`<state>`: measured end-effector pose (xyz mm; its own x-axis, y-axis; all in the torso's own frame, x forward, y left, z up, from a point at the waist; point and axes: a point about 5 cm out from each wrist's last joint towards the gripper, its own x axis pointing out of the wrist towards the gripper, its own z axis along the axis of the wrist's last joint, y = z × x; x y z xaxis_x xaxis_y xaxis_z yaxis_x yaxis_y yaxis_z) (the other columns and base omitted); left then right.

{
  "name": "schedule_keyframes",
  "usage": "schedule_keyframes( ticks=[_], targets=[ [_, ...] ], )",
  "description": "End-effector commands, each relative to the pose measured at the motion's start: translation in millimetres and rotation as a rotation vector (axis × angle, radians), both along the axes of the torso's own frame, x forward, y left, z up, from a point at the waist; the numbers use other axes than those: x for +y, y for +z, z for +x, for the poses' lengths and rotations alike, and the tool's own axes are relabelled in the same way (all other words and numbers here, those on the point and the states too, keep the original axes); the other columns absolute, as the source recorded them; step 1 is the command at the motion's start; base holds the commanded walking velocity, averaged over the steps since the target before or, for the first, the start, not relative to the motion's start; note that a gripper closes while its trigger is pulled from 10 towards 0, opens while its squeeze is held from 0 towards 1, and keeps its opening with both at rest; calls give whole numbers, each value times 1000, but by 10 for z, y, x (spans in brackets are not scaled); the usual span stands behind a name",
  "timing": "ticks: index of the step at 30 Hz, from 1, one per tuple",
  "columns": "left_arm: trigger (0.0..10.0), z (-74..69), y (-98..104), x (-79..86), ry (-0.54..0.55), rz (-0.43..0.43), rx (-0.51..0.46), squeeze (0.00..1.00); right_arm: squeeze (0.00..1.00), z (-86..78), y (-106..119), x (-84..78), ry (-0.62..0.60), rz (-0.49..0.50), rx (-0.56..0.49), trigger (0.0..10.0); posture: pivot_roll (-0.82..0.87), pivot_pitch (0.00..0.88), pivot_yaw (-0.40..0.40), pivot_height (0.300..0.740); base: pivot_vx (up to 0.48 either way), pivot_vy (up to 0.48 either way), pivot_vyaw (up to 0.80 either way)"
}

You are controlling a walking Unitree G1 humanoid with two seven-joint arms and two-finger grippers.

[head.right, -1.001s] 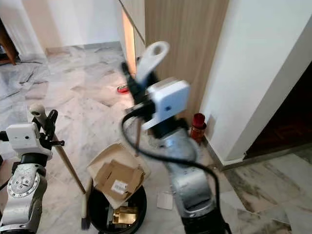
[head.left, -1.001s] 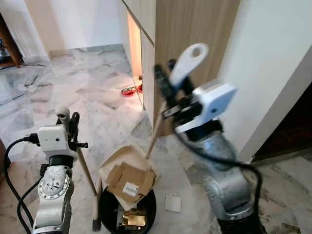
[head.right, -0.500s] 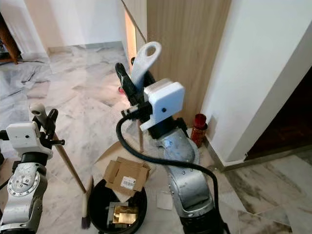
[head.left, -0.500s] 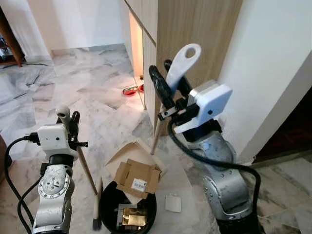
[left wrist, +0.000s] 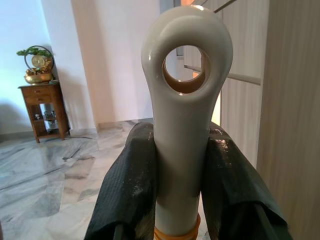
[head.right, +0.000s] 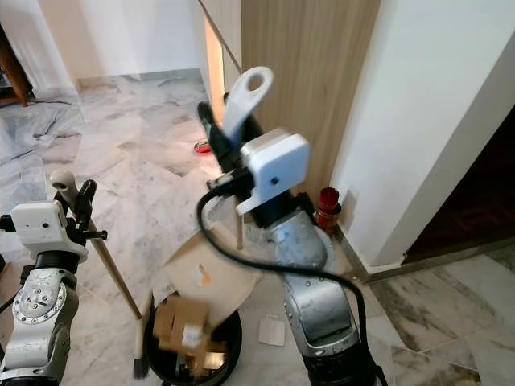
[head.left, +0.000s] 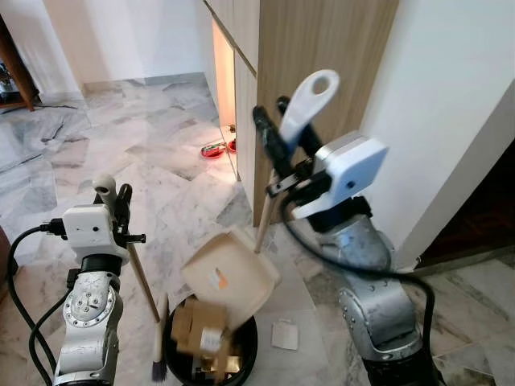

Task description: Sweep floor

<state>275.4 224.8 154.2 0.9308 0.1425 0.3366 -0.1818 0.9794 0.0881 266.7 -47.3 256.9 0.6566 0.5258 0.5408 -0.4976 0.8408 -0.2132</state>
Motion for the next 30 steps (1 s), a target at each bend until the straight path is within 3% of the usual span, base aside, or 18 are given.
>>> schedule_keyframes(
  ticks=[1,6,14,19,26,30],
  targets=[
    [10000,10,96,-13,-9,10,-58,0,0,-41,142,2,15,38,-69,10000,114,0,1,740,0,0,0],
    [10000,8,92,-14,-7,10,-57,0,0,-38,168,-35,-26,35,-99,10000,116,0,0,740,0,0,0],
    [10000,10,90,-13,-10,10,-56,0,0,23,253,-279,-369,-120,-310,10000,105,0,4,740,0,0,0],
    [10000,-10,70,-25,-20,14,-45,0,0,82,188,-476,-505,-111,-267,10000,98,0,7,740,0,0,0],
    [10000,-114,6,-33,-27,8,-27,0,0,111,13,-505,-488,-91,-168,10000,103,0,5,740,0,0,0],
    [10000,-150,-17,-88,-44,-2,-20,0,0,133,-49,-502,-512,-103,-165,10000,105,0,5,740,0,0,0]
  ],
)
